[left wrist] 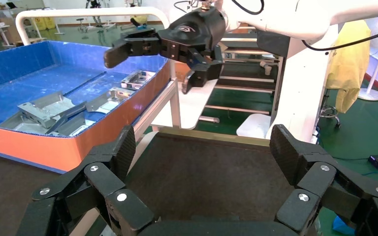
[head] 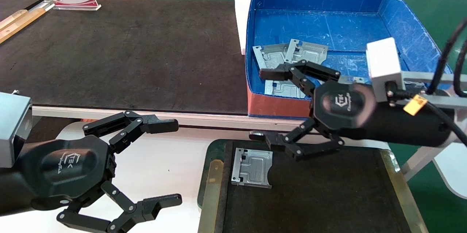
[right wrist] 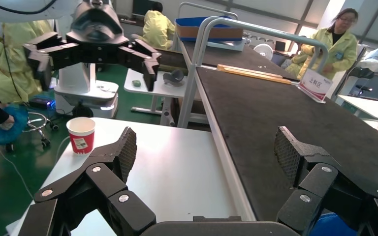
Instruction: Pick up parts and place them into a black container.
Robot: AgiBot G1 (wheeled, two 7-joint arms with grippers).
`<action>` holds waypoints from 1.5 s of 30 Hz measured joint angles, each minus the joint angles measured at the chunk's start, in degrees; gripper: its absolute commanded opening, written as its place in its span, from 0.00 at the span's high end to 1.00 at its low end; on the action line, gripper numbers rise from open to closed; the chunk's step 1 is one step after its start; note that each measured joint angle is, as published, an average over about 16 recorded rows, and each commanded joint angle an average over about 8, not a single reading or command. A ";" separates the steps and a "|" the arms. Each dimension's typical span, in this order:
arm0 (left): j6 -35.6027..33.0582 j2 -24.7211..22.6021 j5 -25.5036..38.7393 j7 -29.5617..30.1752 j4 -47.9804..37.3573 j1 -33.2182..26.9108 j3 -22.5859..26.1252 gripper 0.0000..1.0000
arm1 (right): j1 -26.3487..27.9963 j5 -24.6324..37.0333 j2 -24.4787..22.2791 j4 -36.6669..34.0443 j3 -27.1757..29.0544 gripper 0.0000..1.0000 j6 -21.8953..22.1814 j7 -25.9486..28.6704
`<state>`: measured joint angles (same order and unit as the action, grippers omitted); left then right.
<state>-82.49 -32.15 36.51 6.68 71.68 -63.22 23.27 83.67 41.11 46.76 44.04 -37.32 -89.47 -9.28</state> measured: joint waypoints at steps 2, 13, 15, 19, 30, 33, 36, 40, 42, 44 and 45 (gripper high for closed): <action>0.00 0.00 0.00 0.00 0.00 0.00 0.00 0.00 | -1.07 0.04 -0.57 1.43 1.03 0.00 0.18 0.97; 0.00 0.00 0.00 0.00 0.00 0.00 0.00 0.00 | -7.00 0.24 -3.72 9.36 6.75 0.00 1.19 6.34; 0.00 0.00 0.00 0.00 0.00 0.00 0.00 0.00 | -8.08 0.27 -4.29 10.80 7.79 0.00 1.38 7.32; 0.00 0.00 0.00 0.00 0.00 0.00 0.00 0.00 | -10.24 0.35 -5.44 13.68 9.86 0.00 1.75 9.27; 0.00 0.00 0.00 0.00 0.00 0.00 0.00 0.00 | -16.17 0.55 -8.58 21.60 15.58 0.00 2.76 14.65; 0.00 0.00 0.00 0.00 0.00 0.00 0.00 0.00 | -17.78 0.60 -9.44 23.76 17.13 0.00 3.03 16.11; 0.00 0.00 0.00 0.00 0.00 0.00 0.00 0.00 | -19.28 0.65 -10.23 25.75 18.57 0.00 3.28 17.47; 0.01 0.00 -0.01 0.00 -0.01 0.00 0.00 0.00 | -21.06 0.69 -11.18 28.13 20.31 0.00 3.56 19.01; 0.01 0.00 -0.01 0.00 -0.01 0.00 0.00 0.00 | -21.74 0.71 -11.54 29.02 20.98 0.00 3.67 19.57; 0.01 0.00 -0.02 -0.01 -0.01 0.01 0.00 0.00 | -22.26 0.72 -11.82 29.70 21.48 0.00 3.76 20.00; 0.01 0.00 -0.02 -0.01 -0.01 0.01 0.00 0.00 | -22.46 0.73 -11.93 29.97 21.69 0.00 3.79 20.17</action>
<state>-82.48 -32.14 36.50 6.67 71.67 -63.22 23.27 61.21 41.83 34.83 74.01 -15.63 -85.68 10.89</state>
